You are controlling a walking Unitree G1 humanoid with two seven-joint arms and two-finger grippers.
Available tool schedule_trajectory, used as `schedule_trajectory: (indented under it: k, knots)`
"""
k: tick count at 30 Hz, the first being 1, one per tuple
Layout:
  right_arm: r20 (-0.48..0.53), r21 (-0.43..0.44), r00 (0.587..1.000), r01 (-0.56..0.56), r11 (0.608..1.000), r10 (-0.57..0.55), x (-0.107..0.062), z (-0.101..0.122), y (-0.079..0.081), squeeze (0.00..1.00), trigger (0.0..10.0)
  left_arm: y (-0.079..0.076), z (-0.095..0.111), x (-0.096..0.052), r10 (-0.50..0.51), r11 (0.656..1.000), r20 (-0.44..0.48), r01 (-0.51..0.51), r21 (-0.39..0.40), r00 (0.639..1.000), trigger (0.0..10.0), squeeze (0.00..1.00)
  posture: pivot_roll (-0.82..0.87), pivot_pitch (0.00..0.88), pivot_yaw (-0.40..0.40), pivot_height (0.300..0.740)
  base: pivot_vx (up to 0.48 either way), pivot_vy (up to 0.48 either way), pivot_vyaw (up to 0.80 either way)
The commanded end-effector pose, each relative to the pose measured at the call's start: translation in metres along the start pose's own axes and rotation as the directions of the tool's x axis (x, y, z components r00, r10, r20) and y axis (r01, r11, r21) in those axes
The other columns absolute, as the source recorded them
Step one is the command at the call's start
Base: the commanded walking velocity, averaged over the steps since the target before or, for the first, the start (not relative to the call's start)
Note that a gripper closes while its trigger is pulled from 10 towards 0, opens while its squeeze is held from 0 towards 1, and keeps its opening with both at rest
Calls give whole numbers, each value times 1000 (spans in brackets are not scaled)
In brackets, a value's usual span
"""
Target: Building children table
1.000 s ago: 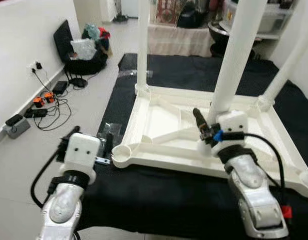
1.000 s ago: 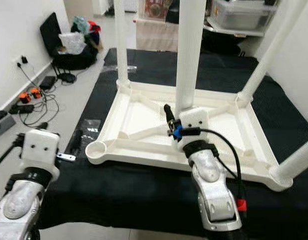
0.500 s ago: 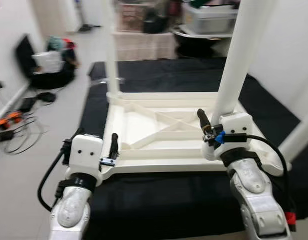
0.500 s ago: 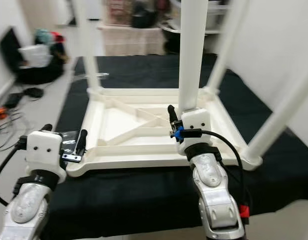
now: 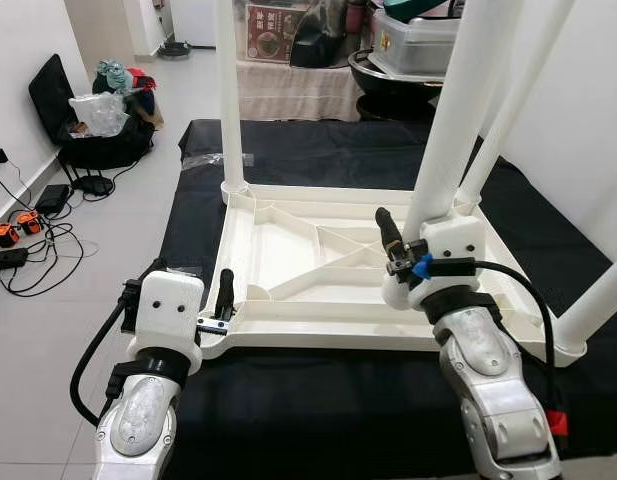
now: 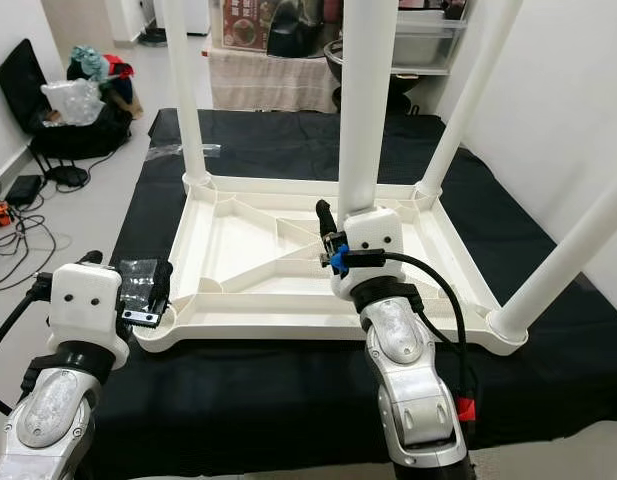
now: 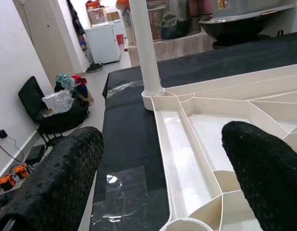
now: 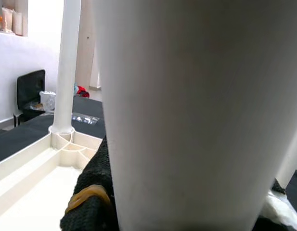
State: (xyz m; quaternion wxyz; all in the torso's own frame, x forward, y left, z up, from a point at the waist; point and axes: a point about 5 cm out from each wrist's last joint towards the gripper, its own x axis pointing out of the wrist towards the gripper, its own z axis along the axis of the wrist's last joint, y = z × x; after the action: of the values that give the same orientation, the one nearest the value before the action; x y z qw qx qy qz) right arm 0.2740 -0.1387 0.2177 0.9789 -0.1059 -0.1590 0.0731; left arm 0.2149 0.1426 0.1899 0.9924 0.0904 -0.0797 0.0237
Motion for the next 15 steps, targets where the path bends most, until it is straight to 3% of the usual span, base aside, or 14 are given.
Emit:
schedule_trajectory:
  k: [1,11,15]
  knots:
    - [-11,-15,1000,20,1000,-20,1,-1,-4,0,10000,0,1,0,6,1000,-6,-6,-17,1000,10000,0,20,55,-70,740,0,240,0]
    - [-23,-24,999,29,999,-29,-3,-3,-1,0,10000,3,-2,-1,9,1000,-40,-9,-19,999,10000,0,26,73,-57,740,0,442,0]
    - [-31,-15,999,42,999,-43,-4,-2,-2,0,10000,2,0,-1,14,1000,-37,-15,-20,999,10000,0,24,79,-56,740,0,0,0]
